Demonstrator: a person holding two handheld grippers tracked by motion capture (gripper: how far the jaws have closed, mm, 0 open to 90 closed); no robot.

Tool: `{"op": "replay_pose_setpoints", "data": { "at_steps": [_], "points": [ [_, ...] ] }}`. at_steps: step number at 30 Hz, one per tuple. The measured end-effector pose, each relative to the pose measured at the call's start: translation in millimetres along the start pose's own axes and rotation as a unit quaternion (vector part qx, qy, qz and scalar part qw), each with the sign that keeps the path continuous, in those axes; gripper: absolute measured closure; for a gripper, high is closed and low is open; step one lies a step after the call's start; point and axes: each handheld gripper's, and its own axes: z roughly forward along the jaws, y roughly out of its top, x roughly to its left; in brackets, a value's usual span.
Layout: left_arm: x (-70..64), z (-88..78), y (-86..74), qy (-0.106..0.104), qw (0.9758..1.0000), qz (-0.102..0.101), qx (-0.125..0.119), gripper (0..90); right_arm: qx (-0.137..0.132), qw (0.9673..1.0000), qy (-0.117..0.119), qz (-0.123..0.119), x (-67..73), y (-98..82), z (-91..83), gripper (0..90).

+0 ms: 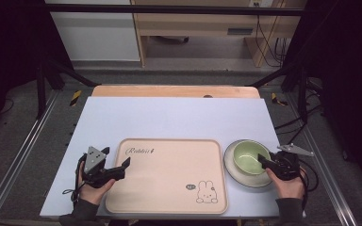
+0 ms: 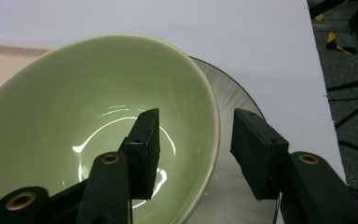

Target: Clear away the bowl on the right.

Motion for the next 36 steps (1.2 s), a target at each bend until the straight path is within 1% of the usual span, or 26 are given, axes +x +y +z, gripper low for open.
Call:
{"op": "replay_pose_setpoints", "data": {
  "at_steps": [4,6,8,10,13,20,21,22,24,27,28,29,31,32,36],
  "points": [
    [-0.1,0.2,0.0,0.000,1.0000,0.000,0.000,14.6,0.010,0.9999,-0.002,0.004,0.0,1.8,1.6,54.4],
    [-0.6,0.1,0.1,-0.001,1.0000,0.001,0.000,14.6,0.020,0.9998,-0.005,0.008,-0.4,2.6,2.9,56.7],
    [-0.7,0.1,0.1,-0.001,1.0000,0.002,-0.001,14.6,0.026,0.9996,-0.007,0.007,-1.1,3.1,3.7,57.9],
    [-0.5,0.5,-0.1,-0.001,1.0000,0.002,0.000,14.6,0.031,0.9994,-0.007,0.014,-0.7,3.3,3.9,59.1],
    [-0.3,0.6,-0.4,-0.001,1.0000,0.001,0.003,14.6,0.038,0.9992,-0.010,0.006,-1.8,3.5,5.2,60.5],
    [-0.6,0.5,-0.2,-0.001,1.0000,0.001,0.000,14.6,0.049,0.9987,-0.007,0.011,-1.8,4.3,6.7,62.0],
    [-0.4,0.4,-0.4,-0.002,1.0000,0.003,0.002,14.6,0.051,0.9986,-0.009,0.007,-2.4,4.3,7.2,62.1],
    [-0.2,0.4,-0.5,-0.002,1.0000,0.002,0.002,14.6,0.053,0.9985,-0.010,0.008,-2.1,4.5,7.4,62.5],
    [0.0,0.4,-0.6,-0.002,1.0000,0.001,0.000,14.6,0.064,0.9978,-0.005,0.018,-1.8,5.1,7.9,63.7],
    [0.0,0.2,-0.7,-0.002,1.0000,0.001,-0.001,14.6,0.067,0.9976,-0.011,0.013,-1.8,4.8,9.1,64.7],
    [0.0,0.2,-0.7,-0.002,1.0000,0.001,-0.001,14.6,0.068,0.9975,-0.013,0.016,-1.2,4.9,9.1,65.0],
    [0.1,0.1,-0.9,-0.003,1.0000,0.003,0.002,14.6,0.068,0.9974,-0.017,0.015,-0.8,5.1,9.2,66.3],
    [0.1,0.2,-1.0,-0.003,1.0000,0.003,0.002,14.6,0.069,0.9974,-0.017,0.015,-0.8,5.2,9.4,67.5],
    [0.0,0.3,-1.1,-0.003,1.0000,0.003,0.002,14.6,0.072,0.9971,-0.013,0.019,-0.5,5.5,9.7,69.9],
    [-0.4,0.3,-1.0,-0.003,1.0000,0.004,0.002,14.6,0.081,0.9965,-0.011,0.018,0.9,6.6,11.5,73.9]
  ]
}}
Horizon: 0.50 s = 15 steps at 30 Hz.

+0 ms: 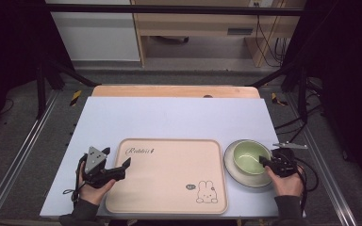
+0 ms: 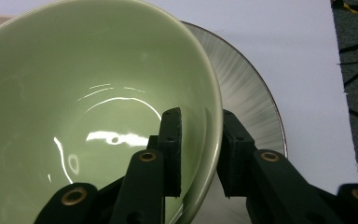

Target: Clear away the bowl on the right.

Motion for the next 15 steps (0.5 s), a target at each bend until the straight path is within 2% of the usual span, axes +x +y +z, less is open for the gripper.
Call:
{"op": "replay_pose_setpoints", "data": {
  "at_steps": [15],
  "points": [
    [-0.1,0.2,0.0,0.000,1.0000,0.002,0.001,14.6,0.019,0.9998,0.000,0.004,0.3,4.4,2.8,79.9]
  ]
}}
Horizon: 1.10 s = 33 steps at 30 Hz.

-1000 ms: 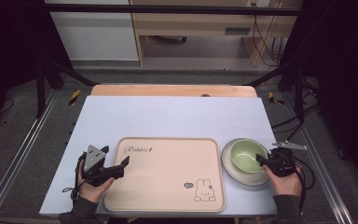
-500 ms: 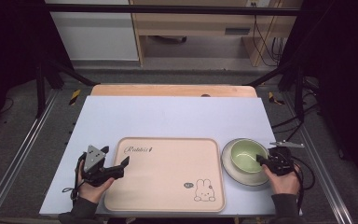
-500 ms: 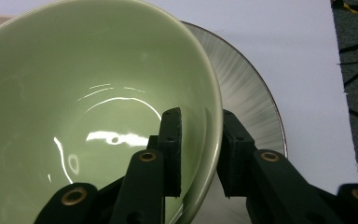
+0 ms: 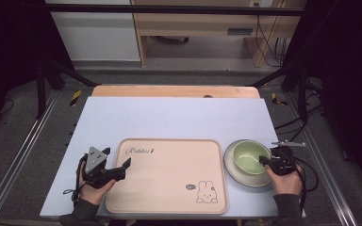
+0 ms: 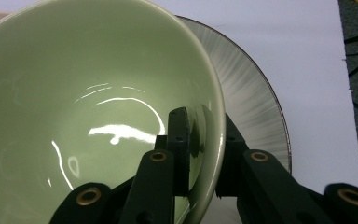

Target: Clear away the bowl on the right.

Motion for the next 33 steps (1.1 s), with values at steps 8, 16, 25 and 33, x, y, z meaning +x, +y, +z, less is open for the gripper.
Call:
{"op": "replay_pose_setpoints", "data": {
  "at_steps": [8,16,25,33],
  "points": [
    [0.0,0.8,-0.3,0.001,1.0000,-0.001,0.000,14.6,0.006,0.9999,0.005,0.010,-1.2,1.3,-0.1,80.8],
    [0.2,1.4,-0.9,0.001,1.0000,0.000,0.004,14.7,0.005,0.9997,0.010,0.020,-3.5,2.2,0.3,82.5],
    [0.0,1.1,-0.8,0.000,1.0000,-0.002,0.003,14.7,-0.004,0.9997,0.013,0.021,2.2,5.8,-5.4,83.8],
    [0.8,1.0,-0.9,0.001,1.0000,-0.004,0.003,14.7,-0.012,0.9999,0.006,0.007,6.6,7.5,-8.5,83.7]
  ]
}}
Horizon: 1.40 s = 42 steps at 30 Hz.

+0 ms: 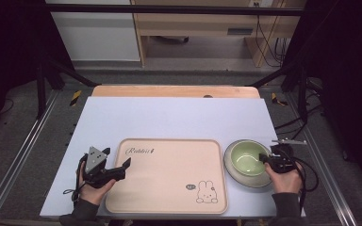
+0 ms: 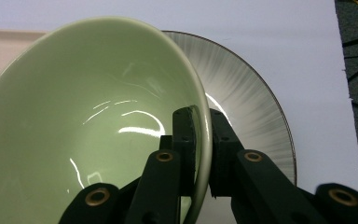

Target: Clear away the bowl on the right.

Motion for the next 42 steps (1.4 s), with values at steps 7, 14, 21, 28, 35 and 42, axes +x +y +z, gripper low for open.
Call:
{"op": "replay_pose_setpoints", "data": {
  "at_steps": [7,14,21,28,35,42],
  "points": [
    [0.1,0.1,0.2,0.001,1.0000,-0.001,-0.002,14.8,-0.006,1.0000,0.006,0.000,2.6,1.2,-5.4,82.9],
    [1.0,-0.8,0.6,0.000,1.0000,0.000,-0.002,14.8,-0.008,0.9999,0.003,-0.010,4.8,1.9,-8.6,82.6],
    [1.2,-1.0,0.6,0.001,1.0000,-0.001,-0.003,14.7,-0.011,0.9998,0.000,-0.017,7.9,2.7,-11.6,82.5],
    [1.1,-1.0,0.6,0.001,1.0000,-0.001,-0.003,14.7,-0.026,0.9994,0.007,-0.024,11.3,4.4,-20.9,82.5],
    [1.1,-0.9,0.6,0.000,1.0000,0.000,-0.002,14.7,-0.034,0.9989,0.012,-0.029,16.5,5.9,-26.5,82.4],
    [0.8,-0.9,0.6,-0.001,1.0000,-0.001,-0.002,14.7,-0.047,0.9980,0.015,-0.040,22.9,9.1,-32.3,82.5]
  ]
}}
